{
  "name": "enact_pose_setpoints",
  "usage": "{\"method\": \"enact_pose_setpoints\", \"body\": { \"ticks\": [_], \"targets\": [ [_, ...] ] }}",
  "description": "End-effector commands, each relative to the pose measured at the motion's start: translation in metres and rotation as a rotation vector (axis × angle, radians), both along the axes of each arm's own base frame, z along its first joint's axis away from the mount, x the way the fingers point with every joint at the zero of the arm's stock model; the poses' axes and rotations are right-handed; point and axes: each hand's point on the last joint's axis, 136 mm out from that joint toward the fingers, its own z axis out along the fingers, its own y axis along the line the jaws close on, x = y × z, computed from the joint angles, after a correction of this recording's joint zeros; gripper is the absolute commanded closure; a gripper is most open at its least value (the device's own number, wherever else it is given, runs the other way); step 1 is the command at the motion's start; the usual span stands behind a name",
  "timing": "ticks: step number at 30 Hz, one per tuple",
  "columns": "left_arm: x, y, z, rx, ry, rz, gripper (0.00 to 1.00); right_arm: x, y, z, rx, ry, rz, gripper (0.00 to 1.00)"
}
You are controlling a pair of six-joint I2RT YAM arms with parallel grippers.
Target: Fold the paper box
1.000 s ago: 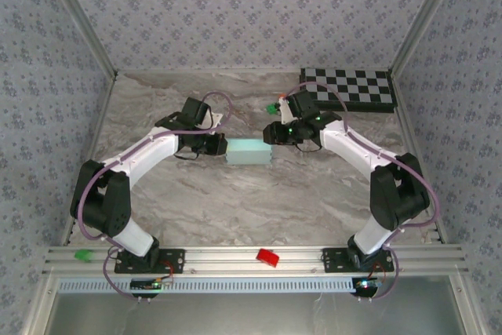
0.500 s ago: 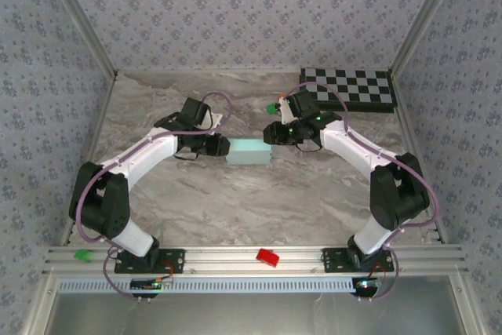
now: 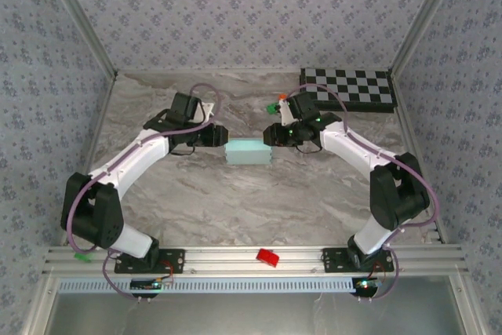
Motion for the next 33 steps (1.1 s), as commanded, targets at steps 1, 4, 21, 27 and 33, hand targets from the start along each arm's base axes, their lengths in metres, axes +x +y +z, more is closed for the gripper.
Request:
{"method": "enact_pose_setpoints", "body": {
  "ticks": [1,4,21,27,33],
  "targets": [
    [0.011,-0.006,0.013,-0.051,-0.020,0.022,0.54,-0.013,-0.008,-0.026,-0.045,0.089,-0.003,0.60],
    [0.016,-0.007,0.008,-0.038,-0.001,0.032,0.53,-0.014,-0.007,-0.026,-0.045,0.087,0.003,0.60],
    [0.003,-0.008,-0.030,0.008,0.127,-0.006,0.56,-0.020,-0.007,-0.032,-0.052,0.109,0.018,0.60],
    [-0.006,-0.005,-0.040,0.022,0.156,-0.016,0.57,-0.024,-0.009,-0.038,-0.068,0.122,0.022,0.60],
    [-0.012,-0.002,-0.049,0.041,0.180,-0.023,0.58,-0.030,-0.011,-0.045,-0.080,0.143,0.026,0.60]
  ]
}}
